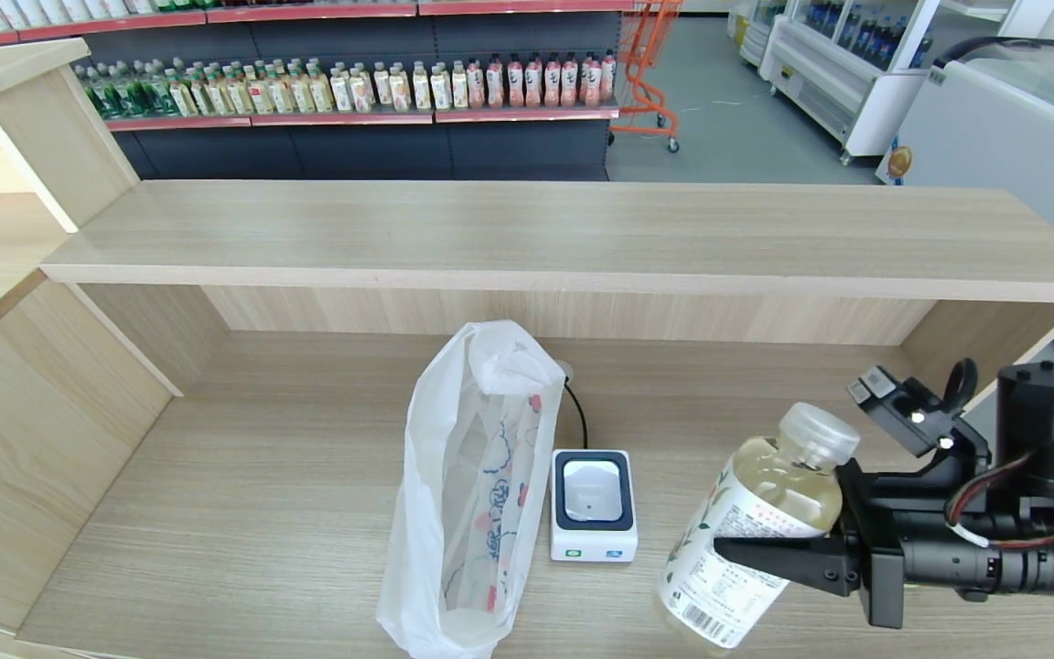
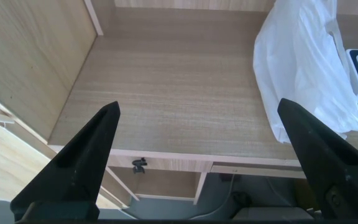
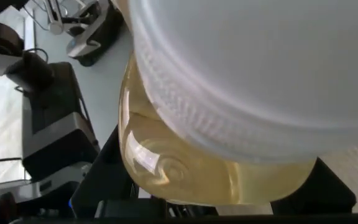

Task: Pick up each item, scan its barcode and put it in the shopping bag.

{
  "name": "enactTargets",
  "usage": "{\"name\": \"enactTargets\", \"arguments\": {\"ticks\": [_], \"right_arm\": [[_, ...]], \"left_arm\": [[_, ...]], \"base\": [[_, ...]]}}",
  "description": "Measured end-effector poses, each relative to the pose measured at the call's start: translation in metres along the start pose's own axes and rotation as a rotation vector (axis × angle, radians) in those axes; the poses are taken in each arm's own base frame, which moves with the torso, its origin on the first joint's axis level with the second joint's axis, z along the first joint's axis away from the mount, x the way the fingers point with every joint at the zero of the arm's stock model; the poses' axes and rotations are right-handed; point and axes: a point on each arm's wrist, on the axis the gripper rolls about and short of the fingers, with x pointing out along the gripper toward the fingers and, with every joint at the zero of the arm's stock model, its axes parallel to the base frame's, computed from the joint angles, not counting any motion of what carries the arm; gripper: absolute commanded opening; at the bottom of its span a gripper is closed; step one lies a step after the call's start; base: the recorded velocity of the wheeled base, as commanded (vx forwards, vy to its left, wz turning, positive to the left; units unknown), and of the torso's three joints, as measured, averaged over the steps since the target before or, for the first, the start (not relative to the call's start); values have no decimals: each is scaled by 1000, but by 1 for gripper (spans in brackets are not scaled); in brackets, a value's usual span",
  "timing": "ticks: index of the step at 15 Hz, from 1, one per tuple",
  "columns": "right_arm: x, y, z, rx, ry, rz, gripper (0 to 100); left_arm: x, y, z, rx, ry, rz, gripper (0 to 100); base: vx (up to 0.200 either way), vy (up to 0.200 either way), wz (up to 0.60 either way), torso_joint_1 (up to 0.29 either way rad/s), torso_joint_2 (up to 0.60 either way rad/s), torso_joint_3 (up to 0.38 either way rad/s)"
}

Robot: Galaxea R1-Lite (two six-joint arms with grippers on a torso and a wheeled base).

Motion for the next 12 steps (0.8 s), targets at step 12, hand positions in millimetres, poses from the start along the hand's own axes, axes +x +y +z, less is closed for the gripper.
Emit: {"name": "enactTargets", "arguments": {"ticks": [12], "right_arm": [[77, -100, 8, -591, 33, -44, 0]], "left_arm": [[0, 0, 0, 0, 0, 0, 100]], "base": [[0, 0, 0, 0, 0, 0]]}}
